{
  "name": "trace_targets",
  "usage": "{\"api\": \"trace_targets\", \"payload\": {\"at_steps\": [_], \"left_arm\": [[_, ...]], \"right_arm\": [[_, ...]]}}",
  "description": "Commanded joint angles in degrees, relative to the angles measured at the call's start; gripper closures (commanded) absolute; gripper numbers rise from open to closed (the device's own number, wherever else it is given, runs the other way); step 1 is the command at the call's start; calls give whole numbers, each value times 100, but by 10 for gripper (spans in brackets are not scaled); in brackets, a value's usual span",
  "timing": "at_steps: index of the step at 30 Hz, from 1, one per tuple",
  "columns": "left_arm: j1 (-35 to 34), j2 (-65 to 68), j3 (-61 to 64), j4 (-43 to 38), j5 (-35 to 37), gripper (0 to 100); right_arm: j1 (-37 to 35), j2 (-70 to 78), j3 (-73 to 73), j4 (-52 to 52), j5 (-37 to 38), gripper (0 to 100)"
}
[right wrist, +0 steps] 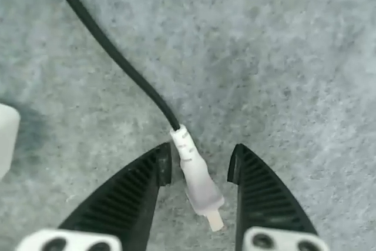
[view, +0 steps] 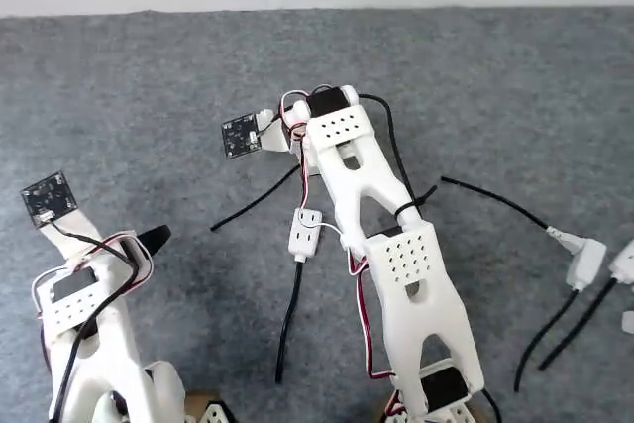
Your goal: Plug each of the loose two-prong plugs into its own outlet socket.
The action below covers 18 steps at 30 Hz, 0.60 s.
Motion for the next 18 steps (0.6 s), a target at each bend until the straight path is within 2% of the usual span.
{"api": "trace_targets", "payload": {"at_steps": [1, 3, 6, 8, 13, 18], "left_arm": [[18, 0, -22, -132, -44, 607], [18, 0, -22, -132, -44, 607], [18, 0, -22, -132, -44, 607], [18, 0, -22, -132, -44, 607], [18, 0, -22, -132, -44, 607], [18, 0, -22, -149, -44, 607]], "right_arm": [[171, -40, -413, 110, -44, 839], [277, -22, -457, 119, -35, 875], [365, -22, -475, 127, -35, 995], [444, -66, -475, 233, -35, 970], [629, -145, -686, 910, -141, 990], [1103, -295, -1547, 1789, -1345, 991]]}}
